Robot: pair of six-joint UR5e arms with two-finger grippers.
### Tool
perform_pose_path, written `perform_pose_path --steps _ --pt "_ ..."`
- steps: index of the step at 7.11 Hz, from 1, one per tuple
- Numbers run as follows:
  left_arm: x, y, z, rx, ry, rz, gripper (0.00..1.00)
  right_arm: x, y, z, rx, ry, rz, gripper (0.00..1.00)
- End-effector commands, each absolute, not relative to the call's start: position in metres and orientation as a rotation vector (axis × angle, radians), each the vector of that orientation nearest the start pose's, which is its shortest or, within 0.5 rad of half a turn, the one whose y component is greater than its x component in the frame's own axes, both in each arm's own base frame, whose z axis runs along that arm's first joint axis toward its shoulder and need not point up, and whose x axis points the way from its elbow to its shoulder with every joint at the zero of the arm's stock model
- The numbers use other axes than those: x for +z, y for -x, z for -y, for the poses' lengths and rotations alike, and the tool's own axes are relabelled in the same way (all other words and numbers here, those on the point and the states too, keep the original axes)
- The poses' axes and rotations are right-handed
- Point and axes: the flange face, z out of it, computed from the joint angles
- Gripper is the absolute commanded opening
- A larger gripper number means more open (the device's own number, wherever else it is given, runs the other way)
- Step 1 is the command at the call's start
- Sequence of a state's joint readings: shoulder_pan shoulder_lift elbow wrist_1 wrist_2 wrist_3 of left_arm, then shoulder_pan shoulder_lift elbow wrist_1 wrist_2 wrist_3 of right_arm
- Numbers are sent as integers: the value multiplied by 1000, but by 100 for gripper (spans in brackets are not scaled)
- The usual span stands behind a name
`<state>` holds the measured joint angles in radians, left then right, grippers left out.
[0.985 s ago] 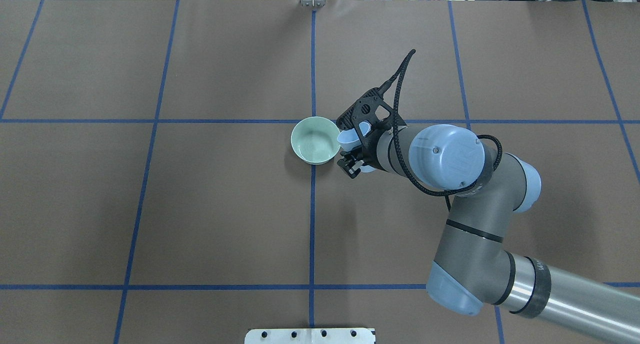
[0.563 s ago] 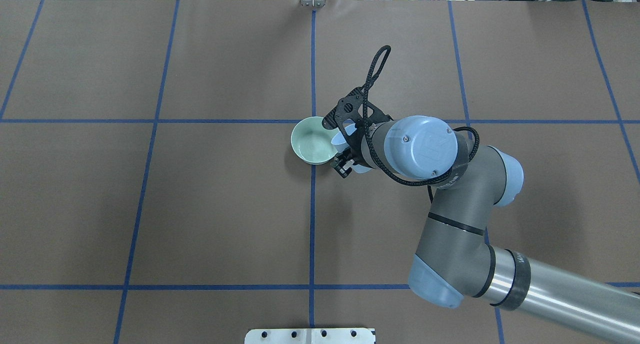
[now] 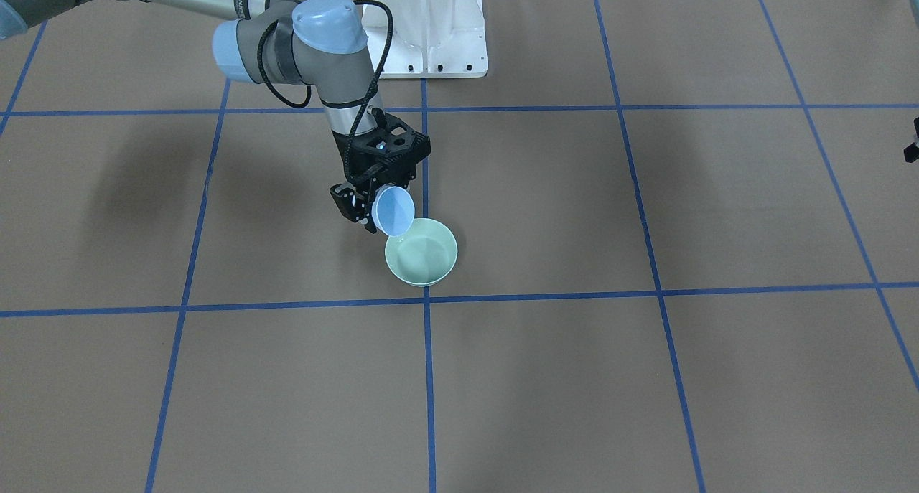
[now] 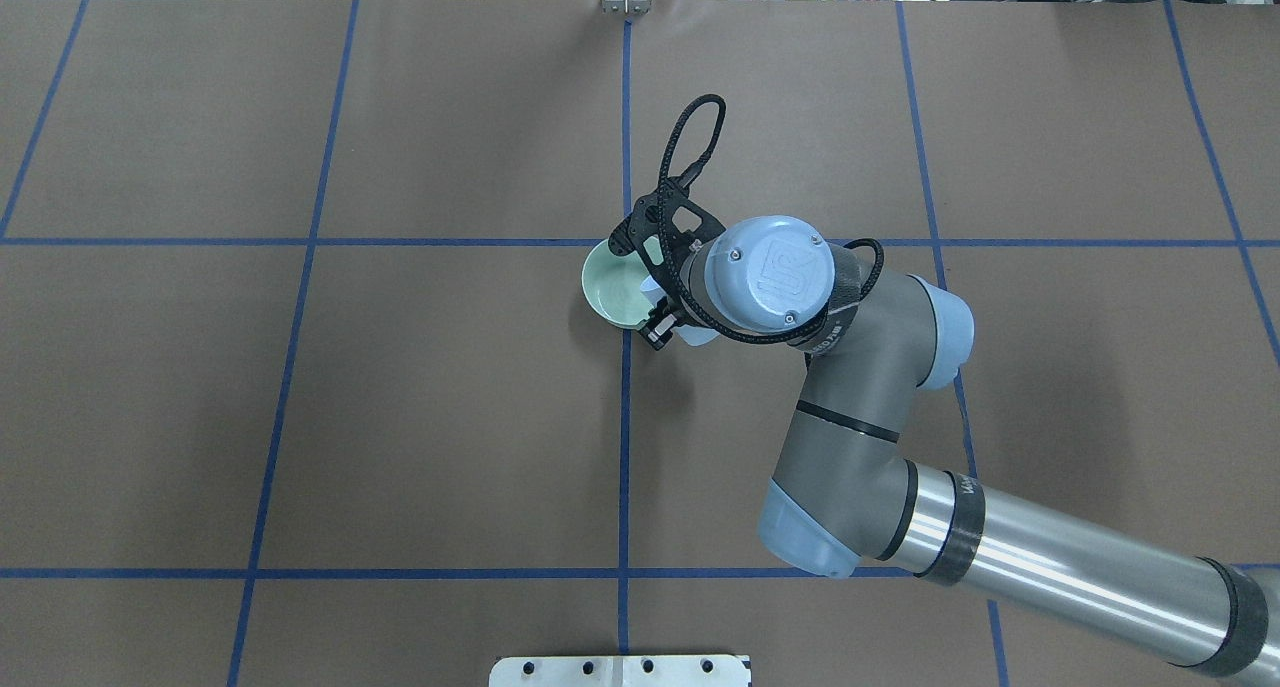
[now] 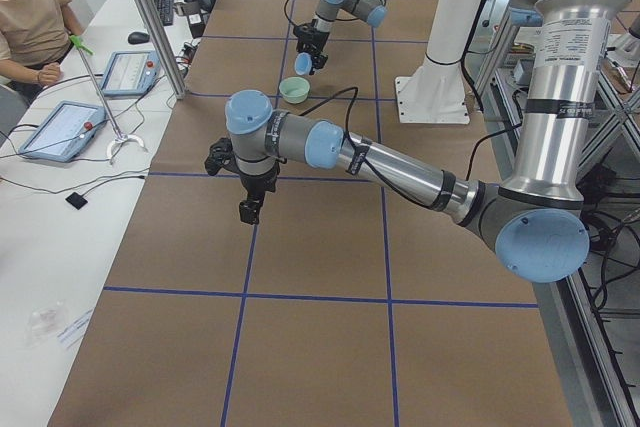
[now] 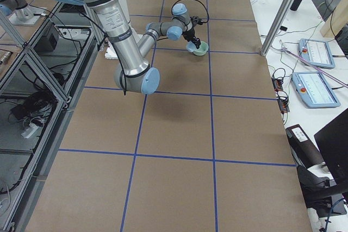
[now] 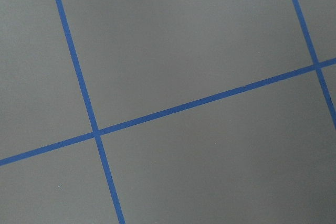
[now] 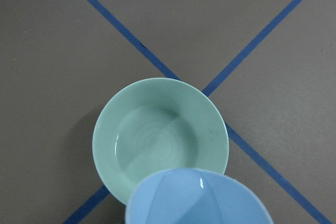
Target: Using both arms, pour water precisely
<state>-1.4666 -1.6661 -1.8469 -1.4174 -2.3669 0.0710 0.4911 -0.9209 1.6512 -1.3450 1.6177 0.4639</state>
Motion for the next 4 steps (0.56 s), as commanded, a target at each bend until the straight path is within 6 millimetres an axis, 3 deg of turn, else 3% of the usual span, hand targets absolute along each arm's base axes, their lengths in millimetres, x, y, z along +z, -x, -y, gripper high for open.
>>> perform_pose_path --steps 1,3,4 --pt "490 8 522 252 -193 -798 100 192 551 444 -611 -611 677 0" --pt "491 8 521 252 -192 -798 100 191 557 448 -620 -583 653 0" --pt "491 8 522 253 -192 -798 100 181 563 455 -636 -563 637 0"
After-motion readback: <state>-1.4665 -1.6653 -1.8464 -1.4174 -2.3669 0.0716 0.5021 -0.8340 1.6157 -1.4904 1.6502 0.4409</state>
